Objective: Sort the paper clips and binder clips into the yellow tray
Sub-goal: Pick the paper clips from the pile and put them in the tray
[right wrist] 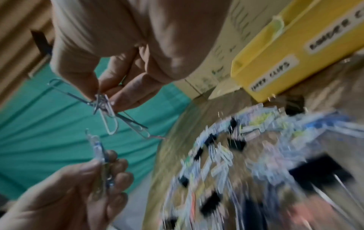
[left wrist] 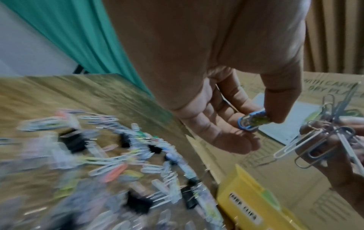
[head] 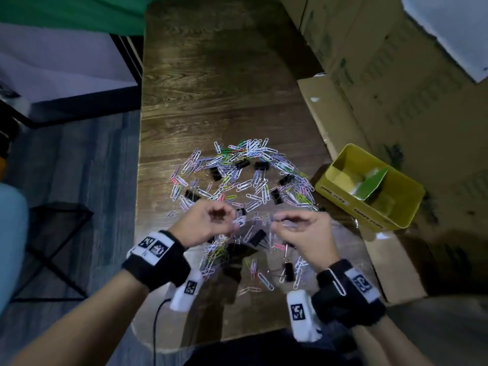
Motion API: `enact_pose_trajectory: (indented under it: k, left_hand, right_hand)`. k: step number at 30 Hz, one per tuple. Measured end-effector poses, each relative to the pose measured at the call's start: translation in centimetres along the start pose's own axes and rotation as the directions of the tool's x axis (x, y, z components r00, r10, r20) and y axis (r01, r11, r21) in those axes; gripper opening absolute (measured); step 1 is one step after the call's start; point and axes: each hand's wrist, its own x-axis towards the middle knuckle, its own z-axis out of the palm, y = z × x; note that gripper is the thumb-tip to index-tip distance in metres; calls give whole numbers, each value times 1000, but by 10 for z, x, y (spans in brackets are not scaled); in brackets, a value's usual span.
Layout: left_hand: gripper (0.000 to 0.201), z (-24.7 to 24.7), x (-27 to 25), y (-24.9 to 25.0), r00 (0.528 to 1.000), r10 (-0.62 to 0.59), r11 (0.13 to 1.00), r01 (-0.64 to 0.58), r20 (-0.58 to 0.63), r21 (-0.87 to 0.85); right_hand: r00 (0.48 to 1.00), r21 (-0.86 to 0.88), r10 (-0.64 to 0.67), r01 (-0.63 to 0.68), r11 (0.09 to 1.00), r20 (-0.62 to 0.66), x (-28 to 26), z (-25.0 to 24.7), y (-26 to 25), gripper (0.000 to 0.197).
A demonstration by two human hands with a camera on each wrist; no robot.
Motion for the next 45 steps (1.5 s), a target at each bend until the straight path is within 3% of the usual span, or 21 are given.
enact_pose_trajectory:
  k: [5, 8, 12, 15, 17, 19, 21, 25, 28, 31, 33, 35, 37, 39, 40, 42, 45]
  left_hand:
    - [22, 65, 96, 64, 997, 78, 997, -78, 21, -2]
    - [25, 111, 161, 80, 999, 40, 998, -40, 0, 49]
    - [21, 159, 226, 77, 997, -55, 975, 64, -44, 214]
    - [7, 177, 249, 73, 995, -84, 897, 96, -47, 431]
    - [17, 179, 251, 73, 995, -96, 828, 98, -33, 553]
    - [20, 176, 245, 75, 995, -96, 814, 97, -33, 572]
    - [19, 167, 235, 73, 995, -92, 855, 95, -32, 509]
    - [9, 132, 195, 64, 993, -101, 976, 112, -66, 187]
    - [12, 90, 147, 38, 977, -128, 958, 166, -171, 234]
    - [15, 44, 93, -6, 954, -196, 888, 270, -225, 372]
    - [6, 21, 59, -34, 941, -198, 780, 321, -275, 538]
    - [21, 2, 19, -64, 913, -179, 677, 385, -367, 627]
    - [26, -8, -19, -89, 859, -227, 615, 492, -459, 616]
    - [33, -4, -52, -104, 794, -292, 557, 595, -534, 580]
    - [40, 3, -65, -106, 767, -308, 530, 630, -562, 568]
    - [49, 17, -80, -112, 729, -323, 510, 671, -603, 538]
    - [55, 34, -81, -123, 728, -368, 589, 664, -578, 460]
  right_hand:
    - [964, 73, -153, 173, 982, -218, 33, -82, -31, 31]
    - [924, 15, -164, 180, 984, -344, 63, -127, -34, 26]
    - [905, -31, -61, 53, 998, -422, 108, -170, -12, 18]
    - [883, -136, 30, -106, 985, -469, 135, -187, 16, 15]
    - [873, -222, 56, -185, 957, -484, 144, -190, 29, 11]
    - [905, -343, 77, -237, 909, -419, 148, -190, 35, 12]
    - [932, -448, 97, -257, 856, -350, 148, -188, 39, 19]
    - [962, -476, 67, -192, 858, -266, 141, -181, 38, 22]
    - [980, -466, -51, -45, 884, -192, 125, -156, 31, 14]
    - [998, -449, -36, 53, 892, 46, 98, -116, 30, 12]
    - [949, -510, 88, 82, 857, 302, 80, -88, 38, 8]
    - [801, -634, 287, 143, 760, 526, 60, -56, 53, 11]
    - [620, -768, 517, 235, 596, 590, 39, -26, 73, 21]
    - [510, -851, 682, 295, 435, 525, 17, -2, 86, 29]
    - [502, -873, 715, 317, 371, 487, 8, 8, 91, 30]
    - [543, -888, 707, 349, 300, 452, -4, 22, 102, 27]
    - [643, -898, 626, 323, 300, 441, -12, 39, 112, 13]
